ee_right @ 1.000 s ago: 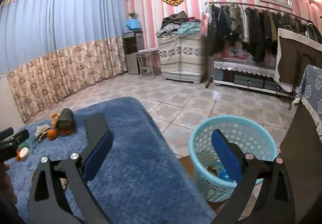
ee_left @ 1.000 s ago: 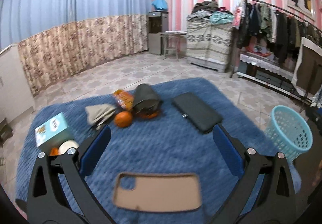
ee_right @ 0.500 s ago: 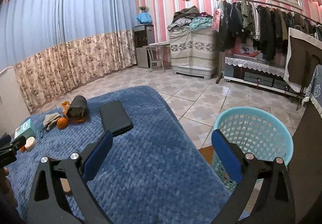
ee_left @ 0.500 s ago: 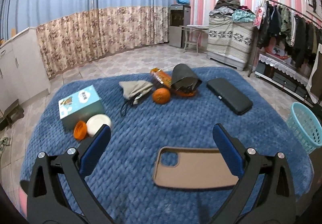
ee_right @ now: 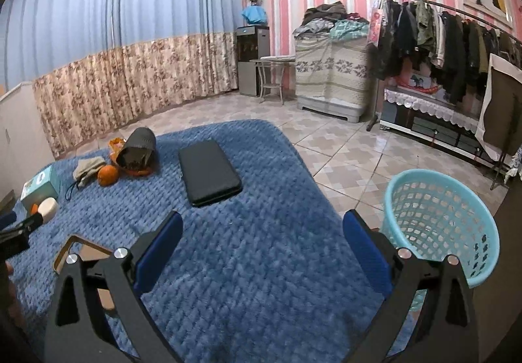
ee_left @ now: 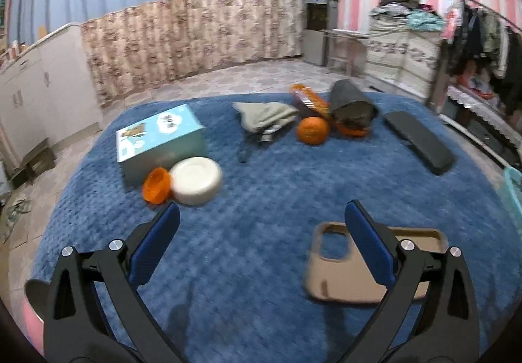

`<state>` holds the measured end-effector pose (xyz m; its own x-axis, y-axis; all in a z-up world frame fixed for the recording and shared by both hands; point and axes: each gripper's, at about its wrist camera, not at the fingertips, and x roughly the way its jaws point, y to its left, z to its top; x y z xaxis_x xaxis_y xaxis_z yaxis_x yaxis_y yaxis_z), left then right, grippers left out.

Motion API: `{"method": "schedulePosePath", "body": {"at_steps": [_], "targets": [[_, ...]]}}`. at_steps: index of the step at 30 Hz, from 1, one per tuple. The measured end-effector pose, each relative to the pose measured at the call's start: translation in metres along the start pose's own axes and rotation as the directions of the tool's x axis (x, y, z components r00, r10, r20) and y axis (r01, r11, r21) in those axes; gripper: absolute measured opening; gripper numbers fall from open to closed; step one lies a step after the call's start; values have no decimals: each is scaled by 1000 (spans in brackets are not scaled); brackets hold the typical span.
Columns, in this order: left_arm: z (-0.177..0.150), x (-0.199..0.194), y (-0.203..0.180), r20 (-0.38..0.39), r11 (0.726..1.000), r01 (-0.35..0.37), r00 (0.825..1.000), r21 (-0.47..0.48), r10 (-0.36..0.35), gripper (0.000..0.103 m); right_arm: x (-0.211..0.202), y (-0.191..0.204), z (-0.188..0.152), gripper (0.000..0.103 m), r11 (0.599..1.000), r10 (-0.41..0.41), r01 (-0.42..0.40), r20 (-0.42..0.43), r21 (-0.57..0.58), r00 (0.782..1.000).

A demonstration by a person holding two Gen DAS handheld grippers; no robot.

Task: Collect trash
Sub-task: 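Pull both open grippers back over the rug, then grasp the orange plastic bowl with the left gripper and lift it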

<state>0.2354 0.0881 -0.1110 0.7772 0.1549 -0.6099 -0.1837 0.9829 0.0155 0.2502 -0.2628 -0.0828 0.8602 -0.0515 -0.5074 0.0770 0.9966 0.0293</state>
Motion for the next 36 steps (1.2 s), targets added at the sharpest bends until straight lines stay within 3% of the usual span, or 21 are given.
{"method": "schedulePosePath", "body": {"at_steps": [4, 8, 15, 18, 21, 26, 29, 36], "targets": [[8, 17, 17, 2, 998, -63, 998, -22, 63, 97, 9, 6, -2, 96, 1000, 10, -10, -16, -1, 1000], [13, 37, 42, -46, 990, -115, 993, -84, 111, 84, 17, 12, -5, 96, 1000, 17, -17, -29, -5, 999], [12, 66, 88, -119, 954, -196, 978, -226, 172, 79, 24, 14, -10, 96, 1000, 24, -24, -42, -2, 999], [12, 76, 99, -144, 943, -193, 977, -270, 158, 78, 30, 13, -13, 96, 1000, 26, -26, -52, 8, 998], [13, 84, 103, -154, 943, -177, 978, -281, 138, 70, 35, 12, -15, 96, 1000, 31, -30, -60, 8, 998], [15, 95, 113, -157, 936, -140, 983, -323, 92, 52, 41, 12, -16, 96, 999, 35, -34, -66, 10, 997], [14, 95, 110, -146, 946, -108, 987, -304, 66, 40, 42, 12, -17, 96, 999, 38, -37, -65, 17, 997], [15, 82, 100, -125, 957, -115, 989, -265, 84, 40, 44, 17, -16, 96, 999, 40, -40, -65, -3, 997]]}}
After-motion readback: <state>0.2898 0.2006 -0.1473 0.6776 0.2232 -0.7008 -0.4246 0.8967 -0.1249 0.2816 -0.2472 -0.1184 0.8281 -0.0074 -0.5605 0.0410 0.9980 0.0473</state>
